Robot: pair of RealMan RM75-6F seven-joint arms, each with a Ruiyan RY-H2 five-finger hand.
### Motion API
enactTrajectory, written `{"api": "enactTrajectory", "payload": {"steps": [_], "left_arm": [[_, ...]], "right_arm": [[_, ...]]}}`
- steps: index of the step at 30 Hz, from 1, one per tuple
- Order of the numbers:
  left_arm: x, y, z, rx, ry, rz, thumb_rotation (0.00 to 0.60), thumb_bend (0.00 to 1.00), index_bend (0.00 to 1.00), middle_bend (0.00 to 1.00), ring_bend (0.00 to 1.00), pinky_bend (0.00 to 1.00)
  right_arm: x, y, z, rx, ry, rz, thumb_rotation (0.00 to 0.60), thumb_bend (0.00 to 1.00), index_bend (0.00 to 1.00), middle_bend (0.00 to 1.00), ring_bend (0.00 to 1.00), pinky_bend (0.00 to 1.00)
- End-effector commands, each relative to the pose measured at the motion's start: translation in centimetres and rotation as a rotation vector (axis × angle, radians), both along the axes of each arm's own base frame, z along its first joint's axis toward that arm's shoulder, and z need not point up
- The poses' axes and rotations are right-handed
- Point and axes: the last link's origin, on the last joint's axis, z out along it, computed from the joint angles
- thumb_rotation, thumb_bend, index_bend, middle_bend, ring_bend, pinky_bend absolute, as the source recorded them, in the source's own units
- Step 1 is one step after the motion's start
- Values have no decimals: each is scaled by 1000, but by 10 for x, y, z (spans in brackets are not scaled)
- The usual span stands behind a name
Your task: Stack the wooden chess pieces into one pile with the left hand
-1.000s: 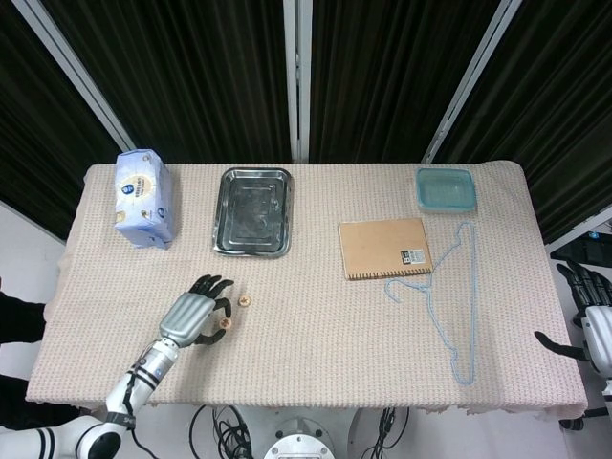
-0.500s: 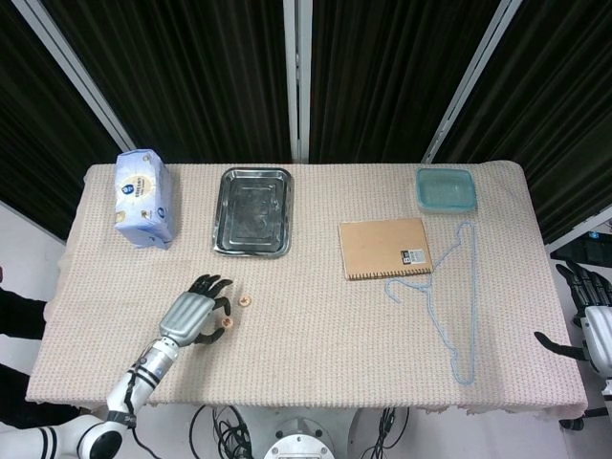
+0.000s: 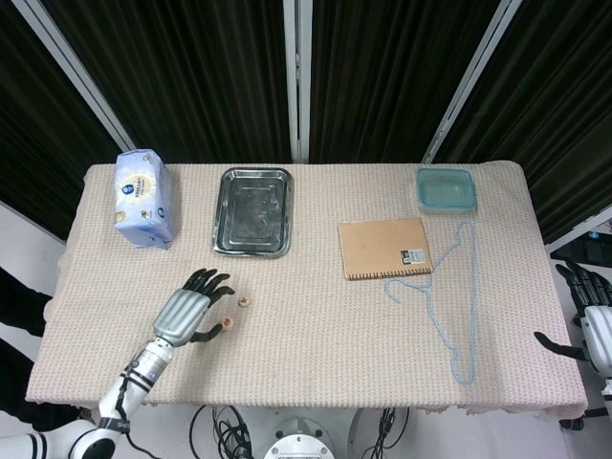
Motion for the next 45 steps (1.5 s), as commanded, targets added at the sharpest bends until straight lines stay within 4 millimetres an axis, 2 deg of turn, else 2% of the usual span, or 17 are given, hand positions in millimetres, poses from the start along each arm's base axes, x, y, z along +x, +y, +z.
{"api": "enactTrajectory", "payload": {"steps": [1,5,6,8,9,10,12,23,37,45], "left_arm": [[7,-7,-1,-15,-22,-54,600,365,352,48,0,0],[16,-14,-9,-55,-64,-116,598,403,408,9,0,0],[17,-15,-11,-62,-64,-130,559,406,415,9,0,0],[17,-15,-17,-68,-39,-159,423,406,423,8,0,0],[17,-16,-20,-71,-26,-167,334,405,424,7,0,0],[17,-16,-23,-72,-14,-172,281,405,424,6,0,0],[16,-17,-29,-72,3,-178,247,405,423,5,0,0],[10,-18,-42,-37,128,-188,243,406,416,0,0,0],[5,-19,-43,65,327,-274,243,405,410,0,0,0],[6,-21,-48,65,340,-269,245,404,411,0,0,0]], "right_arm": [[0,0,-1,2,1,0,600,75,0,0,0,0],[1,1,0,0,1,2,600,75,0,0,0,0],[1,1,0,-1,1,1,600,75,0,0,0,0],[0,1,0,1,0,1,600,75,0,0,0,0],[0,1,0,2,0,1,600,75,0,0,0,0],[0,1,0,3,0,2,600,75,0,0,0,0],[0,1,0,4,-1,2,600,75,0,0,0,0],[0,0,0,8,-3,0,600,75,0,0,0,0],[0,0,-1,12,-3,-3,600,75,0,0,0,0],[-1,0,0,10,-6,-4,600,75,0,0,0,0]]}}
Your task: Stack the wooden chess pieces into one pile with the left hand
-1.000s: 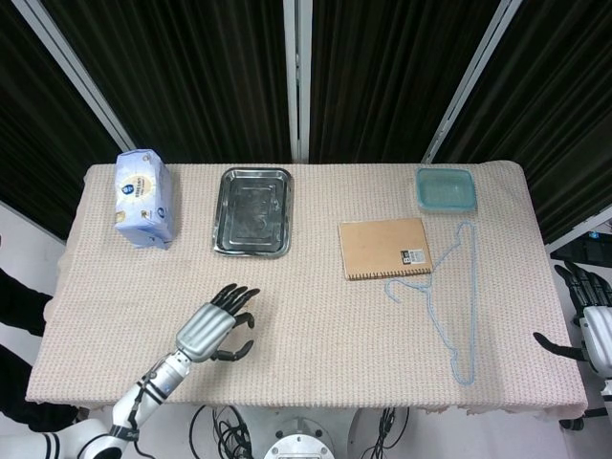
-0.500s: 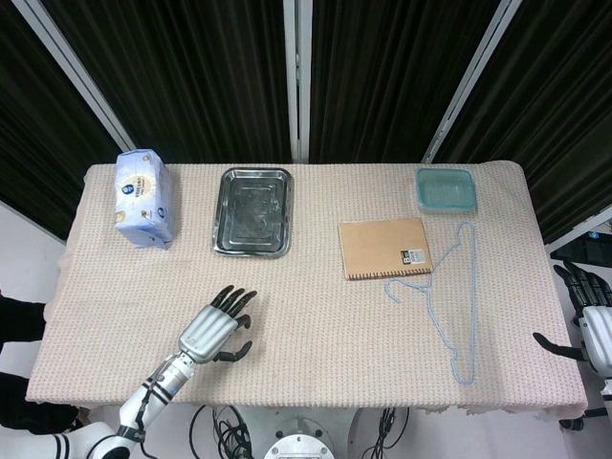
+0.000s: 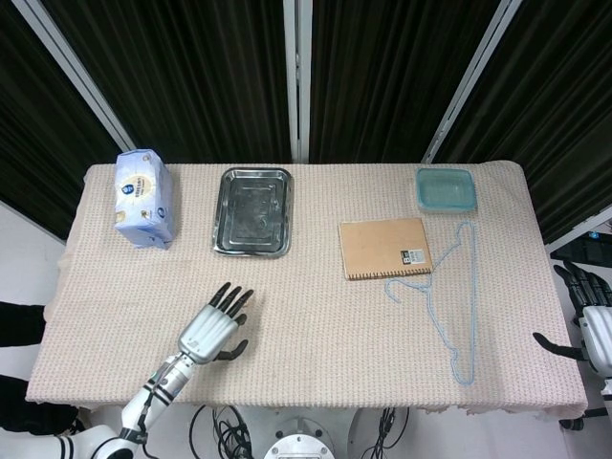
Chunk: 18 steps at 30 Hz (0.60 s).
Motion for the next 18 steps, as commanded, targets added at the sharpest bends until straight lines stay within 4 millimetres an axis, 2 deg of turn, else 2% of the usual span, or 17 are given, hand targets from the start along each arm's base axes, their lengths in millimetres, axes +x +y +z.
{"api": "enactTrajectory", "payload": {"steps": [1,18], "left_arm": [[-1,-1,-2,-9,-4,8,246,404,410,0,0,0],[-7,-3,-7,-16,-1,26,256,404,412,0,0,0]], "right_arm": [[0,0,0,0,0,0,600,75,0,0,0,0],[1,0,-1,2,3,1,600,75,0,0,0,0]]}}
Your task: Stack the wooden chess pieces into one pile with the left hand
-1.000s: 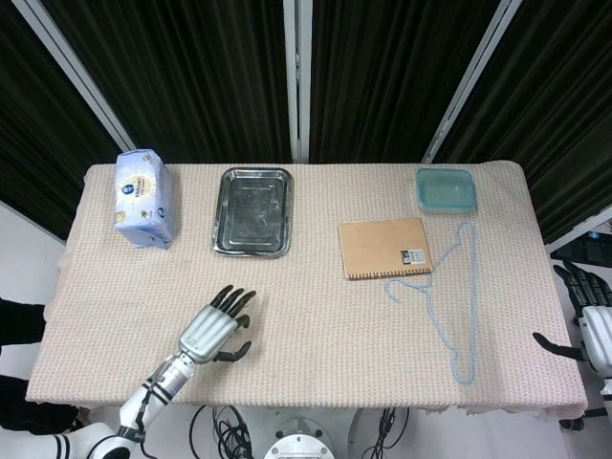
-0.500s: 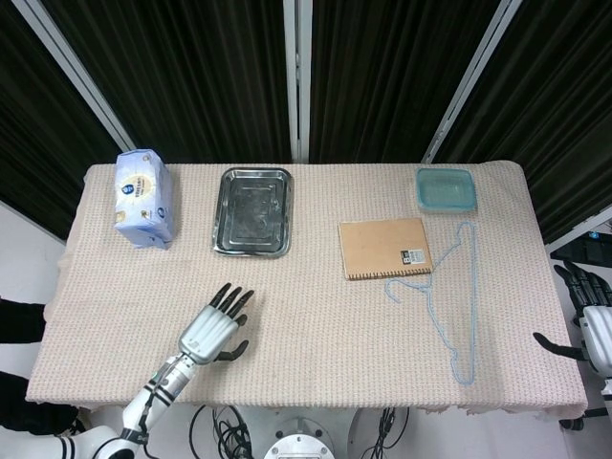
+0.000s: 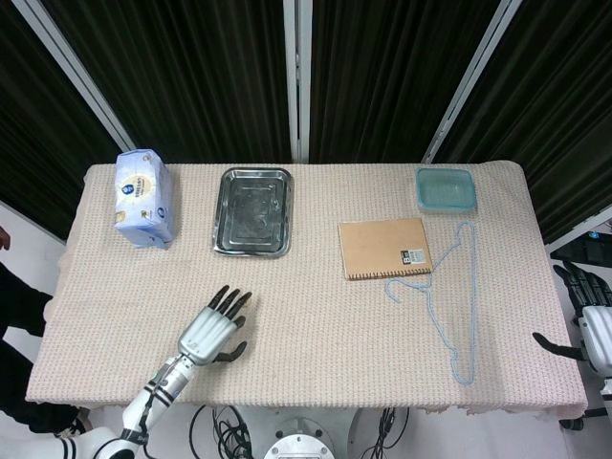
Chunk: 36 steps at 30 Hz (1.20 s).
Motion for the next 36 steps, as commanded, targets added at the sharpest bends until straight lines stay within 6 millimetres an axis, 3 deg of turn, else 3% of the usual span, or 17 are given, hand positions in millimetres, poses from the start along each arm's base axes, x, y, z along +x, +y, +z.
{"api": "enactTrajectory", "payload": {"steps": [1,36], "left_arm": [[0,0,0,2,2,-1,264,404,413,0,0,0],[-4,1,7,12,7,24,303,405,436,0,0,0]], "right_arm": [[0,0,0,1,0,0,600,75,0,0,0,0],[0,1,0,0,1,-3,600,76,0,0,0,0]]}}
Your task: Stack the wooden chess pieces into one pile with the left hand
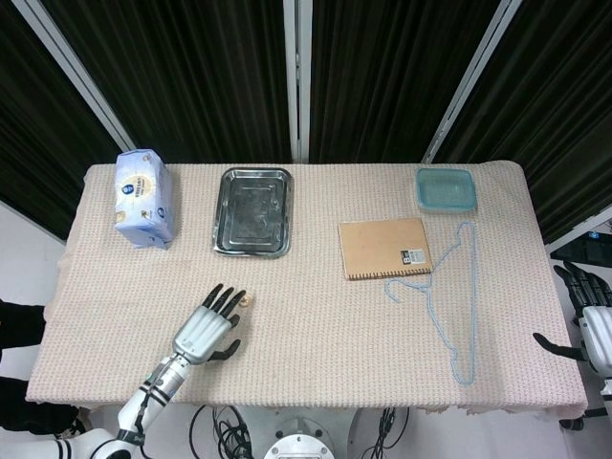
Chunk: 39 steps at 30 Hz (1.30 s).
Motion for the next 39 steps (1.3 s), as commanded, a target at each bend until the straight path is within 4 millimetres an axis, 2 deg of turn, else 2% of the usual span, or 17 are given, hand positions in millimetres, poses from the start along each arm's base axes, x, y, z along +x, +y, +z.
{"api": "enactTrajectory", "payload": {"steps": [1,12,19,39], "left_arm": [[1,-1,-1,-3,-3,0,301,404,435,0,0,0],[4,1,-6,2,-15,-23,333,405,429,0,0,0],[-1,4,-7,13,5,-10,371,404,429,0,0,0],[-3,6,-3,19,-7,6,383,404,428,0,0,0]], "right_arm": [[0,0,0,0,0,1,600,76,0,0,0,0],[0,0,0,-1,-2,-5,600,75,0,0,0,0],[-1,-1,0,2,0,-7,600,75,0,0,0,0],[0,-1,-2,7,3,-8,600,75,0,0,0,0]]}}
